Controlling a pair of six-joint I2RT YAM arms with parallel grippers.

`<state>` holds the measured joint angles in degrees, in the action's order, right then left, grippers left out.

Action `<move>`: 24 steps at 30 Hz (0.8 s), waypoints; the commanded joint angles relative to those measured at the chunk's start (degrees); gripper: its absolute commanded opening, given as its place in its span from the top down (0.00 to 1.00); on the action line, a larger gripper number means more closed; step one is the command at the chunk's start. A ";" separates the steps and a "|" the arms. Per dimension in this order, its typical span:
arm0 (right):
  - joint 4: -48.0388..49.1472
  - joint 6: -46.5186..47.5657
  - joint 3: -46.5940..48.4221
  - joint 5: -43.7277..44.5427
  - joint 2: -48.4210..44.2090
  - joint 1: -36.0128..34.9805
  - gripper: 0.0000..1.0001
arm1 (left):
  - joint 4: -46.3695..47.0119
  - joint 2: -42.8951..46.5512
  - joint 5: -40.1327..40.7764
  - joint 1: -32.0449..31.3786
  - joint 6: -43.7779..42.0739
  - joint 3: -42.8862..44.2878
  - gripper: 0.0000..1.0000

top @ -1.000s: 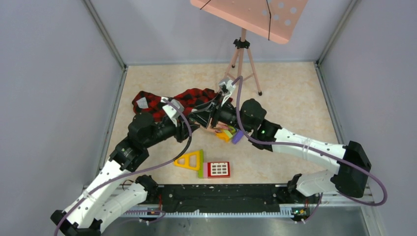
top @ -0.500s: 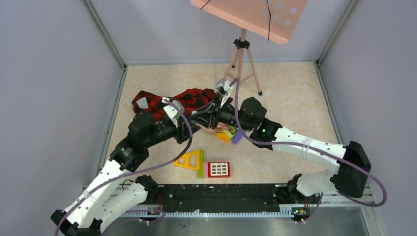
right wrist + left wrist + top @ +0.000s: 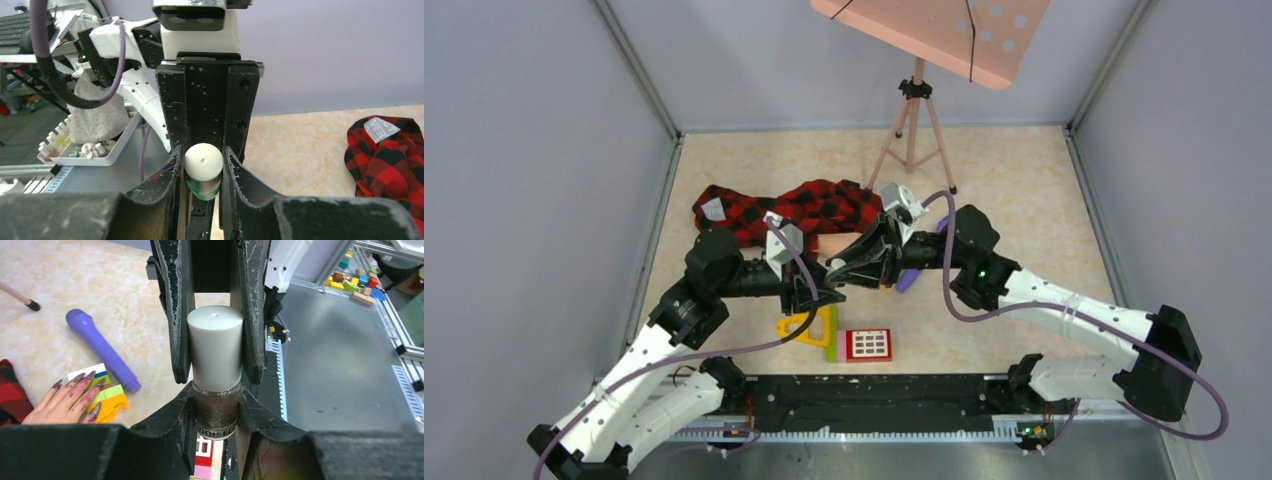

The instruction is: Paint the nails

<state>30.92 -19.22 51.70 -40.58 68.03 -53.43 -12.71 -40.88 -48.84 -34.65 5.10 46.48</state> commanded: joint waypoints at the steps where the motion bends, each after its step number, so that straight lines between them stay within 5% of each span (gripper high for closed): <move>1: 4.71 -0.07 -1.26 -8.29 -2.72 0.37 1.00 | 4.43 -0.30 -3.37 0.52 0.84 1.07 1.00; 7: 5.08 -0.18 -1.17 -9.01 -2.53 0.37 0.97 | 4.91 -0.62 -2.24 0.60 1.41 0.91 1.00; 11: 2.28 0.68 -1.02 -4.29 -3.02 0.38 0.39 | 4.89 -0.08 0.19 0.61 1.02 0.67 1.00; 13: 0.53 0.89 -1.33 1.29 -4.03 0.51 0.22 | 4.78 0.57 3.08 0.62 0.42 0.42 1.00; 18: 0.11 -2.10 -2.70 11.28 -5.88 2.07 0.16 | 3.48 3.08 12.62 0.49 -1.57 -0.04 1.00; 24: -0.90 -12.25 -1.37 26.26 -3.72 2.35 0.22 | 2.86 3.86 24.64 0.54 -1.43 -0.48 1.00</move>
<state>29.67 -24.36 49.01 -24.64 63.44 -51.57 -11.57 -37.58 -35.18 -34.22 4.32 46.17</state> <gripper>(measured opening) 0.813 0.338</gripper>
